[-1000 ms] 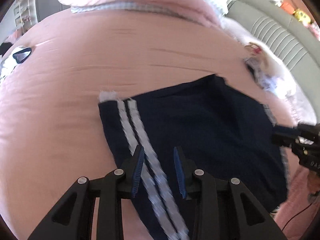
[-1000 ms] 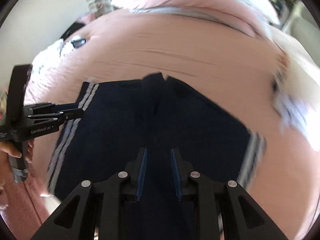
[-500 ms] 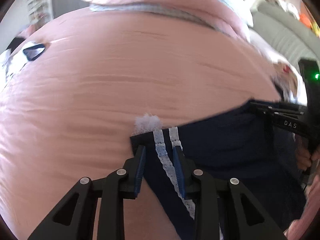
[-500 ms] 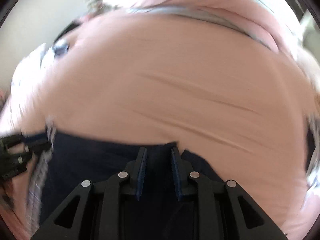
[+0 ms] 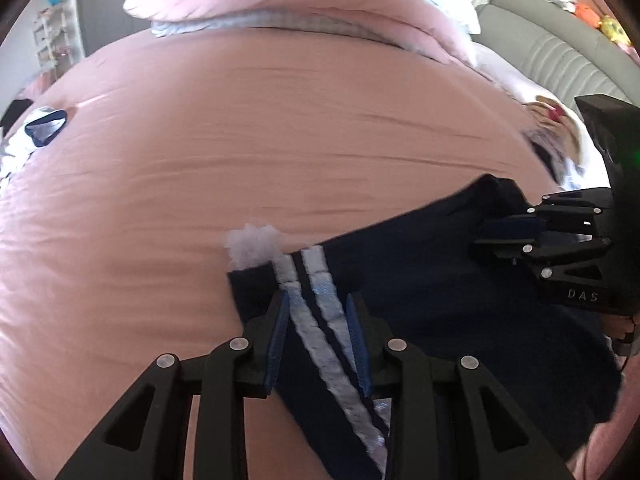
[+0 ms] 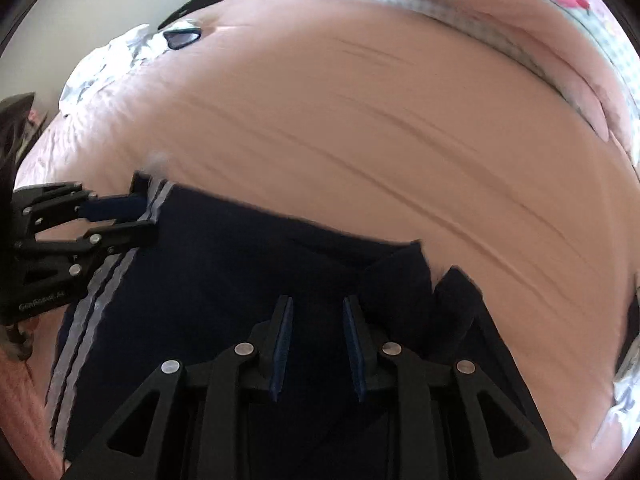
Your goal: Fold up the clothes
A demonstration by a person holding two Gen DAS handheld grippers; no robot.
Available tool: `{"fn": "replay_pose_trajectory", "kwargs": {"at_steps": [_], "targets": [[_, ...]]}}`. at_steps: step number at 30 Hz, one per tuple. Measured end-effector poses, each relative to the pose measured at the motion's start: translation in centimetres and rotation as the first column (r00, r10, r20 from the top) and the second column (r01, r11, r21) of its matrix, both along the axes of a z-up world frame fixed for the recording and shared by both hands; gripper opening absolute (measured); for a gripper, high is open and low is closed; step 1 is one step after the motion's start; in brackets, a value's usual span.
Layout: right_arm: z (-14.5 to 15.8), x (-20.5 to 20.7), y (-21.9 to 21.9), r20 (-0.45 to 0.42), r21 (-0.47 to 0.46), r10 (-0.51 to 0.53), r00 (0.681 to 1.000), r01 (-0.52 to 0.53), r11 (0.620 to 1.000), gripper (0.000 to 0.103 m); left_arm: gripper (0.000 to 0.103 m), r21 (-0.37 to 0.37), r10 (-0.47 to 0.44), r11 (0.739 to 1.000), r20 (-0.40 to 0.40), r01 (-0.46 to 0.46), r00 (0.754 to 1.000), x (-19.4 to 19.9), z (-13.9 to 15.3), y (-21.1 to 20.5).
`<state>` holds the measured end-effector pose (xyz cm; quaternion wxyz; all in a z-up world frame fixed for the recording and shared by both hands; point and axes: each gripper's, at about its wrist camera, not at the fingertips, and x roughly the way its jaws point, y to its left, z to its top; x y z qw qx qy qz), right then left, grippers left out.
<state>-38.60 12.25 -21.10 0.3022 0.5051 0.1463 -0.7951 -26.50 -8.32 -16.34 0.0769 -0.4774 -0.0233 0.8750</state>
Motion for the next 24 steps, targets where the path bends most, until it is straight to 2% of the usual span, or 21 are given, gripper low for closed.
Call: {"fn": "replay_pose_trajectory", "kwargs": {"at_steps": [4, 7, 9, 12, 13, 15, 19, 21, 24], "targets": [[0.2, -2.2, 0.7, -0.071, -0.057, -0.149, 0.986, 0.145, 0.988, 0.025, 0.026, -0.003, 0.071, 0.997, -0.022, -0.071, 0.997, 0.3, 0.4, -1.6], [0.7, -3.3, 1.3, -0.082, -0.093, -0.225, 0.971, 0.217, 0.972, 0.025, 0.026, 0.006, 0.111, 0.994, -0.037, -0.111, 0.993, 0.7, 0.9, -2.5], [2.1, -2.9, 1.7, -0.090, -0.147, -0.249, 0.964, 0.234, 0.961, 0.025, 0.026, 0.012, 0.143, 0.990, -0.082, -0.143, 0.986, 2.3, 2.1, -3.8], [4.6, -0.8, 2.3, -0.064, -0.216, -0.218, 0.974, 0.200, 0.956, 0.025, 0.026, 0.086, 0.118, 0.990, -0.095, -0.110, 0.988, 3.0, 3.4, -4.7], [4.8, 0.0, 2.0, -0.042, -0.207, -0.188, 0.981, 0.176, 0.962, 0.025, 0.026, 0.112, 0.108, 0.989, -0.099, -0.097, 0.989, 3.1, 3.7, -4.9], [4.4, 1.4, 1.2, -0.001, -0.133, -0.111, 0.994, 0.109, 0.985, 0.025, 0.026, 0.115, 0.062, 0.992, -0.068, -0.054, 0.996, 2.6, 3.2, -4.1], [1.1, 2.0, 0.2, 0.011, 0.051, -0.045, 0.999, 0.045, 0.998, 0.025, 0.026, 0.078, 0.039, 0.996, 0.032, -0.041, 0.999, 2.4, 0.4, -3.4], [0.0, 1.1, 0.2, 0.002, 0.043, -0.073, 0.997, 0.073, 0.996, 0.025, 0.026, 0.070, 0.044, 0.997, 0.018, -0.045, 0.999, 2.4, 0.2, -3.3], [0.0, -0.5, -0.1, -0.012, 0.004, -0.112, 0.994, 0.112, 0.994, 0.025, 0.026, 0.075, 0.046, 0.996, 0.021, -0.047, 0.999, 2.5, 0.2, -3.3]]}}
